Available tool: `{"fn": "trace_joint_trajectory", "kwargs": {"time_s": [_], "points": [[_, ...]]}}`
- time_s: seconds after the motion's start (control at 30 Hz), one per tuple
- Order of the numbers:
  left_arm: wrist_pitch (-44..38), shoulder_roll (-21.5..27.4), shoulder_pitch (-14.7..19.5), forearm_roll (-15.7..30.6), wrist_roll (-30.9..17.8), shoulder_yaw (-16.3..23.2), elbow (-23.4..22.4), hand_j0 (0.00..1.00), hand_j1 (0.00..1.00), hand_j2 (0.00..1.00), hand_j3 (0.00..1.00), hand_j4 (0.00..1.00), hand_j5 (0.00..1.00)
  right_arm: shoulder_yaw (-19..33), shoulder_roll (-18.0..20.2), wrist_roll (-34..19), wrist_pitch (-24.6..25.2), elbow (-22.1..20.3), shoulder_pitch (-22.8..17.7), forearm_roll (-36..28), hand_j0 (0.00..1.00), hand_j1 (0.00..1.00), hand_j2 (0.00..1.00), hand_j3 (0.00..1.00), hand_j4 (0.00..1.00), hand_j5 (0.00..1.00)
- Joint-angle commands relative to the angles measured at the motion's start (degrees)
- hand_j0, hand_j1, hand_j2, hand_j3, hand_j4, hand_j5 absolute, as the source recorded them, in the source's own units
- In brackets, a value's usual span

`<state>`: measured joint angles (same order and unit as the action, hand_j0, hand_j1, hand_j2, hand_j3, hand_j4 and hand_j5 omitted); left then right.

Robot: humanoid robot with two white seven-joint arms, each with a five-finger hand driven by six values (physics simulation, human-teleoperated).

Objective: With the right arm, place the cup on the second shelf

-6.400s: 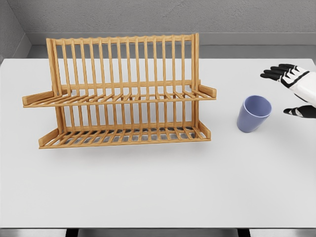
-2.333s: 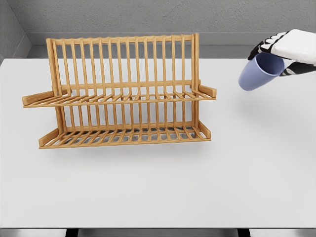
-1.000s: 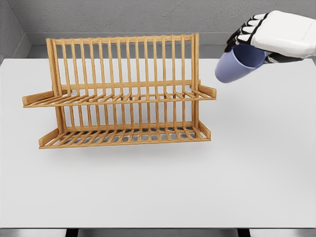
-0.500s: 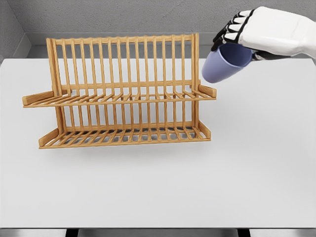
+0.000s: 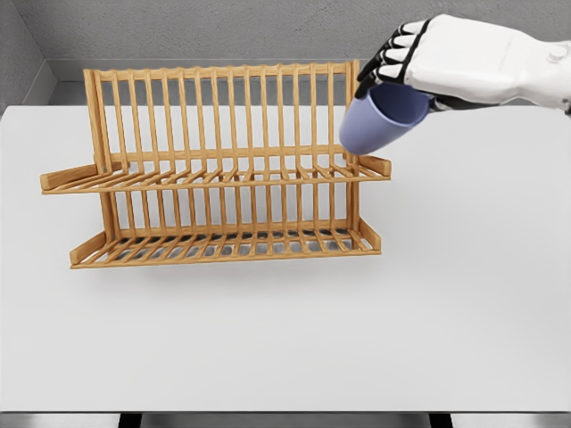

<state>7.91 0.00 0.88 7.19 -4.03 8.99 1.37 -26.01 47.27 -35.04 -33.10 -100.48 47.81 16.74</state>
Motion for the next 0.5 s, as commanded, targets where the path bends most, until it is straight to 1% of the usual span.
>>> {"fn": "trace_joint_trajectory", "kwargs": {"time_s": [0.0, 0.37, 0.47], "points": [[0.0, 0.0, 0.0, 0.0, 0.0, 0.0, 0.0, 1.0, 1.0, 1.0, 1.0, 1.0, 1.0, -0.6, -0.2, 0.0, 0.5, 0.0, 0.0, -0.2, 0.66, 0.66, 0.66, 0.66, 0.66, 0.66], [0.0, 0.0, 0.0, 0.0, 0.0, 0.1, 0.0, 1.0, 1.0, 1.0, 1.0, 1.0, 1.0, -1.3, -1.0, 0.0, 1.0, 0.0, 0.3, -0.2, 0.66, 0.66, 0.66, 0.66, 0.66, 0.66], [0.0, 0.0, 0.0, 0.0, 0.0, 0.0, 0.0, 1.0, 1.0, 1.0, 1.0, 1.0, 1.0, -3.1, -1.1, 0.0, 0.8, 0.0, 0.2, -0.2, 0.66, 0.66, 0.66, 0.66, 0.66, 0.66]]}}
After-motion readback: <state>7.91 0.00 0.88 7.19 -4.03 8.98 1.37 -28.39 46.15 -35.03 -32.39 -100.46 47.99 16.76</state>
